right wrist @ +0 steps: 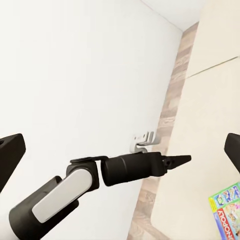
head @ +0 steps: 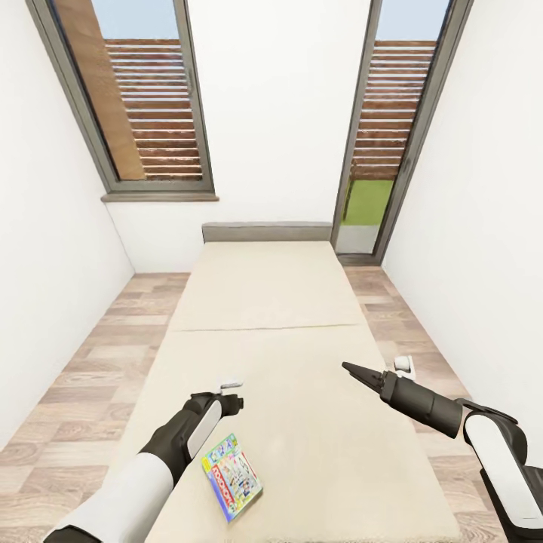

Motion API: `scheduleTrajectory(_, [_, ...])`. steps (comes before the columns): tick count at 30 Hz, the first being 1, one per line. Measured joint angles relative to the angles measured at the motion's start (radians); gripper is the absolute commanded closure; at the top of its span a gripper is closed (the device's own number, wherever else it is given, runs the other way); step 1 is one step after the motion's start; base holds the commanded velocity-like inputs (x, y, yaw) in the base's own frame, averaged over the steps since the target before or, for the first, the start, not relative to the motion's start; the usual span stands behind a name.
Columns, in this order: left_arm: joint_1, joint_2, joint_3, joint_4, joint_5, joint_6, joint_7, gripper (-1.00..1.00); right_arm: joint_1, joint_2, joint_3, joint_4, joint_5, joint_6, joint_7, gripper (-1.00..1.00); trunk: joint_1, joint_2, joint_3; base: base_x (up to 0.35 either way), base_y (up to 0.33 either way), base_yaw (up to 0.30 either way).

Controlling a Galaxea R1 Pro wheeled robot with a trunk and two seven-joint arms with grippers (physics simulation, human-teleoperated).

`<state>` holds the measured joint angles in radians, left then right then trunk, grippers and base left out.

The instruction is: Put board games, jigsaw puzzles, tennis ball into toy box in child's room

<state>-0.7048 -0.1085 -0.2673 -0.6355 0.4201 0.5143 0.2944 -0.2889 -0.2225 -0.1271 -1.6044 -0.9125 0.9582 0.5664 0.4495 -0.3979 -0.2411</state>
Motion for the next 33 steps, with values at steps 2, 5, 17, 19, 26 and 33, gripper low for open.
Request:
scheduleTrajectory(2, [-0.001, 0.001, 0.004, 0.023, 0.000, -0.031, 0.000, -1.00, 0.000, 0.000, 0.000, 0.000, 0.000, 0.000, 0.000, -1.00, 0.000, 0.000, -0.003, 0.001, 0.000, 0.000])
scheduleTrajectory(5, [-0.001, 0.000, 0.010, 0.044, 0.000, -0.058, 0.000, -1.00, 0.000, 0.001, 0.001, 0.000, 0.000, -0.001, 0.000, -1.00, 0.000, 0.000, -0.008, 0.000, 0.000, 0.000])
scheduleTrajectory(17, [-0.002, 0.000, 0.016, 0.082, 0.000, -0.133, 0.000, -1.00, 0.000, 0.003, 0.004, 0.000, 0.001, -0.002, -0.002, -1.00, 0.000, 0.000, -0.028, 0.000, 0.000, 0.000])
scheduleTrajectory(19, [-0.002, 0.000, 0.017, 0.101, 0.000, -0.162, 0.000, -1.00, 0.000, 0.003, 0.004, 0.000, 0.002, -0.002, -0.002, -1.00, 0.000, 0.000, -0.031, 0.000, 0.000, 0.000])
scheduleTrajectory(26, [-0.002, -0.003, 0.019, 0.137, 0.001, -0.220, 0.000, -1.00, 0.000, 0.003, 0.004, 0.000, 0.002, -0.002, -0.002, -1.00, 0.000, 0.000, -0.043, 0.000, 0.000, 0.000])
scheduleTrajectory(33, [-0.002, -0.011, 0.015, 0.145, -0.001, -0.255, 0.000, -1.00, 0.000, 0.003, 0.004, 0.001, 0.002, -0.002, -0.003, -1.00, 0.000, 0.000, -0.054, 0.000, 0.000, 0.000])
